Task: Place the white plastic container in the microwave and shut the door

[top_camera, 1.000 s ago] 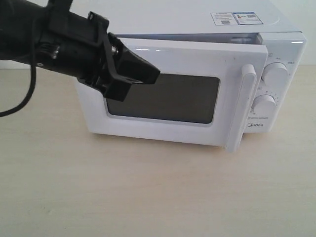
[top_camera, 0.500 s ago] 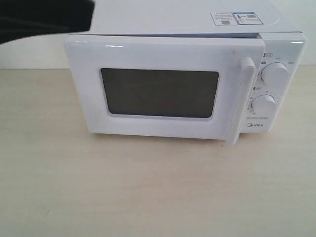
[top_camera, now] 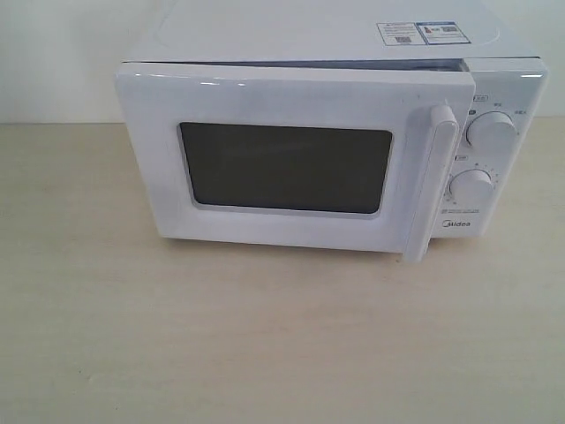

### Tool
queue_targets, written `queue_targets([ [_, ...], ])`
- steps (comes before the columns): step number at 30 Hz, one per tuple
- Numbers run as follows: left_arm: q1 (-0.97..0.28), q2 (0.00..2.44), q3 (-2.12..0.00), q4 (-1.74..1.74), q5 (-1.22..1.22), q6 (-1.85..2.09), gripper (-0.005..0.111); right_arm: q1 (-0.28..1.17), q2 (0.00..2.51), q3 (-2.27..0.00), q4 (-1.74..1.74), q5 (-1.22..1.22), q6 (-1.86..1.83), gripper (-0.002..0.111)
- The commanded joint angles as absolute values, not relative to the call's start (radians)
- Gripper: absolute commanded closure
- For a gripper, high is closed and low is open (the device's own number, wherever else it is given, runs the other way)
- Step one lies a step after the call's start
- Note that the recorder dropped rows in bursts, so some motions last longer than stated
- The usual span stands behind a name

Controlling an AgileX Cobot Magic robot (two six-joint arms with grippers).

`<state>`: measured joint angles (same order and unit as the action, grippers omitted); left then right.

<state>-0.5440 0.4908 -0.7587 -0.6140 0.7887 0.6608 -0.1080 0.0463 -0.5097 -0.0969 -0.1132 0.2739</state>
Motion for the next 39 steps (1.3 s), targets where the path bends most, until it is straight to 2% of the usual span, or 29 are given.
queue_targets([
  [1,-0.548,0.485,-0.750,-0.623,0.721,0.606,0.102,-0.094,0.210,-0.811,-0.098,0.440,0.263,0.108],
  [6,-0.548,0.485,-0.750,-0.640,0.731,0.606,0.102,0.019,0.369,-0.869,0.181,0.820,0.139,0.108],
  [11,-0.548,0.485,-0.750,-0.640,0.753,0.601,0.102,0.032,0.472,-0.867,0.241,0.946,0.140,0.108],
  [20,-0.548,0.485,-0.750,-0.640,0.755,0.599,0.102,0.032,0.563,-0.861,0.274,0.854,0.129,0.108],
  [25,-0.548,0.485,-0.750,-0.640,0.755,0.599,0.102,0.032,0.642,-0.830,0.661,0.775,-0.174,0.108],
  [29,-0.548,0.485,-0.750,-0.640,0.756,0.591,0.102,0.032,0.648,-0.690,0.967,0.616,-0.315,0.108],
  [32,-0.548,0.485,-0.750,-0.640,0.756,0.575,0.102,0.032,0.645,-0.571,1.065,0.546,-0.457,0.108],
  [39,-0.548,0.485,-0.750,-0.640,0.741,0.576,0.102,0.032,0.634,-0.442,1.253,0.586,-0.742,0.108],
])
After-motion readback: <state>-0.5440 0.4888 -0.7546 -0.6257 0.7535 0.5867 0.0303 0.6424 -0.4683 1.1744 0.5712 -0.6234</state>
